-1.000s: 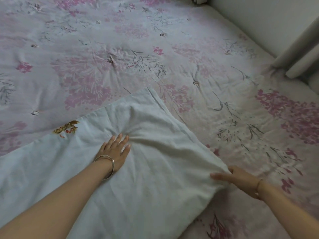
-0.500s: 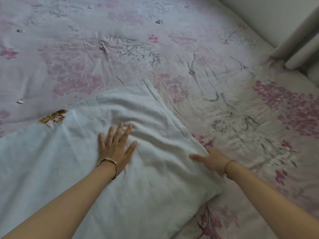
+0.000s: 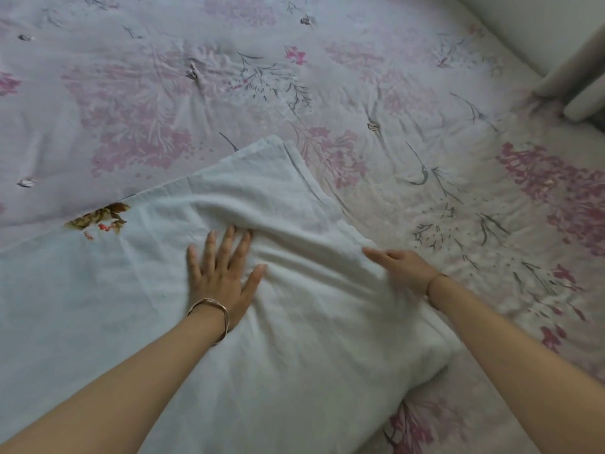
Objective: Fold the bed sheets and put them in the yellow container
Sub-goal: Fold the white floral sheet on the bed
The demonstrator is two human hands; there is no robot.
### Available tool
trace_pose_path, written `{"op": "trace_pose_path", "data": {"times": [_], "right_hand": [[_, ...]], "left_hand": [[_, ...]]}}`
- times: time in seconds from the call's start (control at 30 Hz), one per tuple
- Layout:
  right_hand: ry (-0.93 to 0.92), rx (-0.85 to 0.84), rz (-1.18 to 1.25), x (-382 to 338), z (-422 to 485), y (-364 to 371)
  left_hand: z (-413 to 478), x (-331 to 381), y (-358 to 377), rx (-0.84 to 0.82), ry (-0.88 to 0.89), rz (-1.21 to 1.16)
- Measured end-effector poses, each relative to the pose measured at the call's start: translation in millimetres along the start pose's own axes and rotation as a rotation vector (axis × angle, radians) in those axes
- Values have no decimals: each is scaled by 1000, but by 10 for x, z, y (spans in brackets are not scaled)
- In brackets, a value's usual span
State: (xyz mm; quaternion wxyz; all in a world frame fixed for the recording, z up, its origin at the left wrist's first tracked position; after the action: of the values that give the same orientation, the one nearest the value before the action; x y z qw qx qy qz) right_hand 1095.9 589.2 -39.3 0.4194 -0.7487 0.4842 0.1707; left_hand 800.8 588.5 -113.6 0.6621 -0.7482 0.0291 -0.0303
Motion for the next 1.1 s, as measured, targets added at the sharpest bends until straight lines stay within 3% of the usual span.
{"op": "trace_pose_path", "data": {"times": [0.17, 0.27, 0.33, 0.4, 0.47, 0.53, 0.57, 0.63, 0.73, 0.8, 0.9, 1.0, 1.07, 1.1], "right_hand": [[-270, 152, 86, -279, 61, -99], [-197, 223, -52, -85, 97, -134], [-127, 437, -175, -11, 131, 15], [-299, 648, -298, -46, 76, 303], [-655, 535, -377, -141, -147, 745], [-933, 187, -592, 6, -425, 1148], [-966, 49, -725, 173, -485, 1199], [-835, 23, -802, 538, -380, 890], [-308, 290, -685, 1005, -215, 15], [-134, 379, -635, 1062, -307, -293], [-464, 401, -636, 798, -606, 177], [-816, 150, -720, 709, -932, 971], [-816, 48, -763, 878, -968, 1157], [-729, 93, -718, 1000, -920, 1085]], "left_hand": [[0, -19, -119, -32, -5, -119], [-8, -46, -110, -51, 17, -40], [25, -42, -74, -73, 12, -18], [69, -24, -71, -84, 14, -17], [66, -32, -71, -96, 15, -3], [88, -43, -67, -104, 0, 13], [95, -46, -73, -119, -6, 24], [98, -38, -101, -146, -7, 39], [111, -40, -92, -134, -8, 49], [88, -12, -112, -154, -15, 34], [-118, 38, -148, -173, -30, -39], [-600, 70, -65, -83, 98, -29], [-838, 33, 41, -23, 164, 27], [-873, 3, 71, -17, 160, 43]]}}
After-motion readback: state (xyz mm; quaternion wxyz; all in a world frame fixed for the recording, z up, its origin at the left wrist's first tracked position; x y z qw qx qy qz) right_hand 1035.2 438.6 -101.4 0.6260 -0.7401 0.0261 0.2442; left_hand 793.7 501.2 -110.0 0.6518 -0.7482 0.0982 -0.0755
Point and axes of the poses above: each hand's wrist, its own z-axis towards the middle knuckle, its own y-axis out of the palm, x = y × z, the point moved 1 cm from there along z, towards the middle knuckle, and after that the axes turned 10 degrees about z, right-handed, at the moved point
